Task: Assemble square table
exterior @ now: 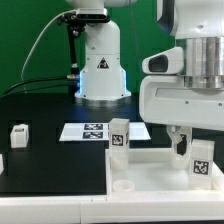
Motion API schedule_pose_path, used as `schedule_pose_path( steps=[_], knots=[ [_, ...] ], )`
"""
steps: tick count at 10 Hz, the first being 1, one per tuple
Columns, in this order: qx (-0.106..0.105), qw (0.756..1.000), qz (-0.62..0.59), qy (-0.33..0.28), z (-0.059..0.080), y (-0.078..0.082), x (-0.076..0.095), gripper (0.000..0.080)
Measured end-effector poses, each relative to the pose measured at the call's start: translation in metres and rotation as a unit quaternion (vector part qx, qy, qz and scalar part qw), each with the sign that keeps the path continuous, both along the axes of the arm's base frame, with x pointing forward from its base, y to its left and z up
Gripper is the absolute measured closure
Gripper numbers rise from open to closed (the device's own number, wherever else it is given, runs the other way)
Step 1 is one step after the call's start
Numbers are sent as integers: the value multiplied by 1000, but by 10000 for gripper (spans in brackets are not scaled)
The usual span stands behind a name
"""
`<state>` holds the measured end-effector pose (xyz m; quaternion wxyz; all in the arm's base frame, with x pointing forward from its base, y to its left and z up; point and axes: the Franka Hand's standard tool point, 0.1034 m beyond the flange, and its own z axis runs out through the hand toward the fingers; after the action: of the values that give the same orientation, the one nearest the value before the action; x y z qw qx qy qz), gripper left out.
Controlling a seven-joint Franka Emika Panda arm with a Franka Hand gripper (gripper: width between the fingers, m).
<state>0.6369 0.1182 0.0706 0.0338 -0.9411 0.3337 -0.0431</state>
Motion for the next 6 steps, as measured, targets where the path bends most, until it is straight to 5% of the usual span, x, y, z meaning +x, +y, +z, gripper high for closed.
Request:
schedule_pose_path(
  steps=[1,3,6],
  knots=[
    [1,1000,-9,1,0,0,0,267],
    [5,999,-54,5,-1,-2,-2,515],
    [20,979,-202,10,-1,0,-1,515]
  ],
)
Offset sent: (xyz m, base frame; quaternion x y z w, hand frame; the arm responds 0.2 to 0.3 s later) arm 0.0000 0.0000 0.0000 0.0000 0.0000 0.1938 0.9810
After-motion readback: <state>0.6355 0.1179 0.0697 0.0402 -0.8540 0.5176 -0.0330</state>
